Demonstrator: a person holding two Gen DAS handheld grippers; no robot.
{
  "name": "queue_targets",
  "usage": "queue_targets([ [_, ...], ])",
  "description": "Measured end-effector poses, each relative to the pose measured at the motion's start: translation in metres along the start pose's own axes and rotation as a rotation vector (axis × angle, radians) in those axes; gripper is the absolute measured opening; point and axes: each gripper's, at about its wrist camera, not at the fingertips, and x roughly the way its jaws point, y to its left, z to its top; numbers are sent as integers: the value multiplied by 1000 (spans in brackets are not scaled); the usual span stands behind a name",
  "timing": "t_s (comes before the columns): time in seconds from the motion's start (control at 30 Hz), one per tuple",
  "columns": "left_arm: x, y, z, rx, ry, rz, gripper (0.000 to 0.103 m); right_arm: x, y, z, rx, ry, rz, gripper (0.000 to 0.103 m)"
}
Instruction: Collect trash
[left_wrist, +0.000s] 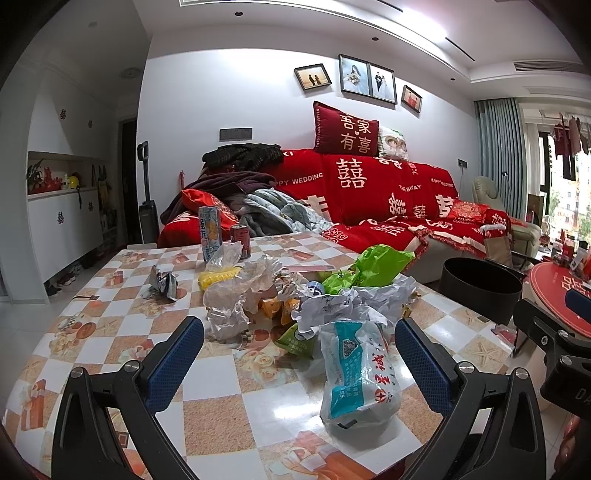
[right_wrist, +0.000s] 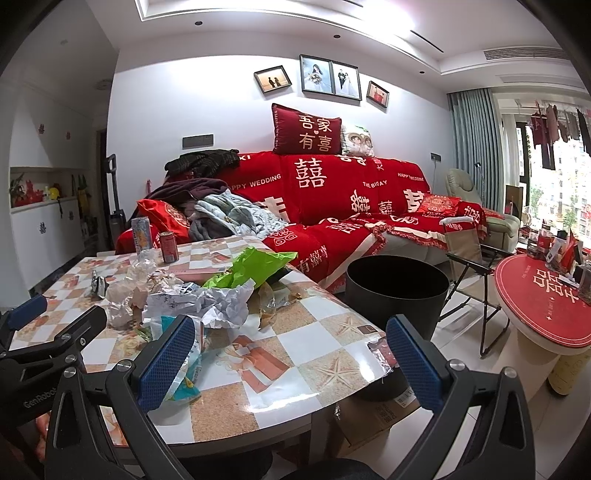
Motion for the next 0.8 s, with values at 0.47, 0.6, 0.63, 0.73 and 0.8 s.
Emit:
queue_targets([
  [0.47,1,2,-1,-2,3,0,103,0,0,0,0,-2,1,103],
  [0.6,1,2,0,-3,3,1,103,0,0,-1,0,-2,1,103],
  [0.63,1,2,-1,-3,3,0,103,-1,1,0,-1,-2,1,103],
  [0.73,1,2,0,-3,4,1,103,0,0,-1,0,-3,0,103],
  [0.8,1,2,0,-3,3,1,103,-1,0,-1,0,-3,0,103],
])
